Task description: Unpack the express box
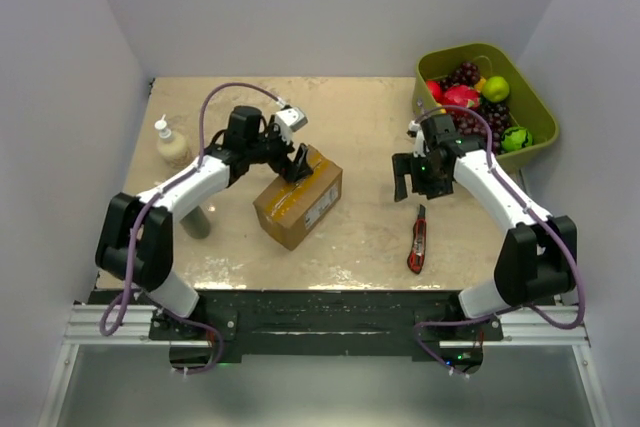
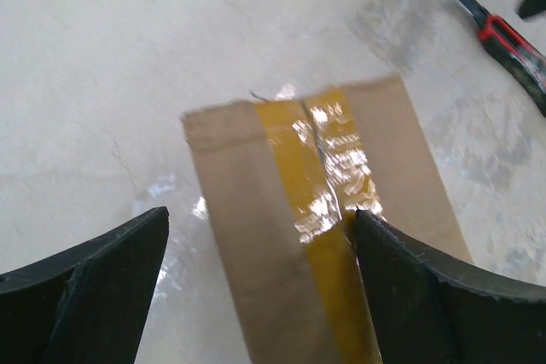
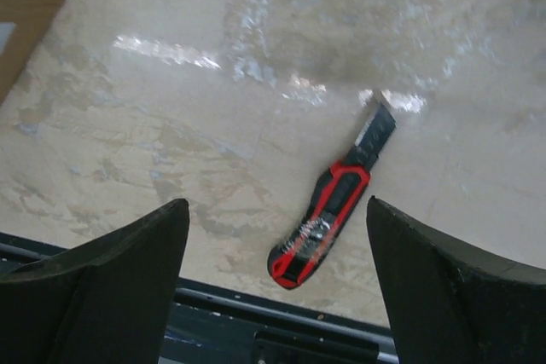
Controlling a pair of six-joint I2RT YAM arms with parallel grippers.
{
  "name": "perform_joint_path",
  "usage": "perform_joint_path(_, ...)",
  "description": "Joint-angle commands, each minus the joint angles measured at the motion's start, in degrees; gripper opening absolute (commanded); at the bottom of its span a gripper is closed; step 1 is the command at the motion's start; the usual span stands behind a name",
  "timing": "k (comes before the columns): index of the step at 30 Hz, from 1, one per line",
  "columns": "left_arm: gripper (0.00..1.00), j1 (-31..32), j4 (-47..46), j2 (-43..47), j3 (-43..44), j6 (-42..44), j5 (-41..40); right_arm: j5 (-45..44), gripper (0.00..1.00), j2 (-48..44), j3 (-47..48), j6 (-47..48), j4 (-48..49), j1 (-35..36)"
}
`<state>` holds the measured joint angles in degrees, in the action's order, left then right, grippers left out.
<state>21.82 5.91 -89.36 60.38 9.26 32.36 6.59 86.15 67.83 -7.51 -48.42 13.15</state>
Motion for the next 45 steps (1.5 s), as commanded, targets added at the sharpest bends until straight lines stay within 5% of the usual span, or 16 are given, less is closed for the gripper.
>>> perform_joint_path(1,0.93,-1.6,-7.1,-6.7,7.5,-4.8,-6.4,-5.7,0.88,-2.8,-3.0,-5.2,-4.3,-0.5)
perform_joint_path(9,0.93,-2.2,-6.5,-12.0,19.4,-6.4,-2.7,-4.7,0.81,1.9,-7.9,-6.3,-4.0,-2.1)
perform_joint_path(19,0.98,-2.7,-0.4,-4.6,26.9,-8.8,1.2,-3.6,0.70,6.2,-12.3,-6.4,-4.1,-2.2)
perform_joint_path(30,0.99,-5.0,1.3,-1.1,25.9,-12.2,1.8,-1.9,0.51,7.8,-11.1,-5.4,-3.4,-1.3)
perform_joint_path(37,0.99,-6.1,-2.0,0.2,23.3,-14.4,5.9,-2.3,0.54,7.1,-10.9,-6.3,-2.4,-1.2)
perform_joint_path(45,0.98,-6.0,-3.6,0.7,21.6,-15.5,7.3,-0.6,0.40,7.5,-12.0,-6.1,-1.7,-1.3)
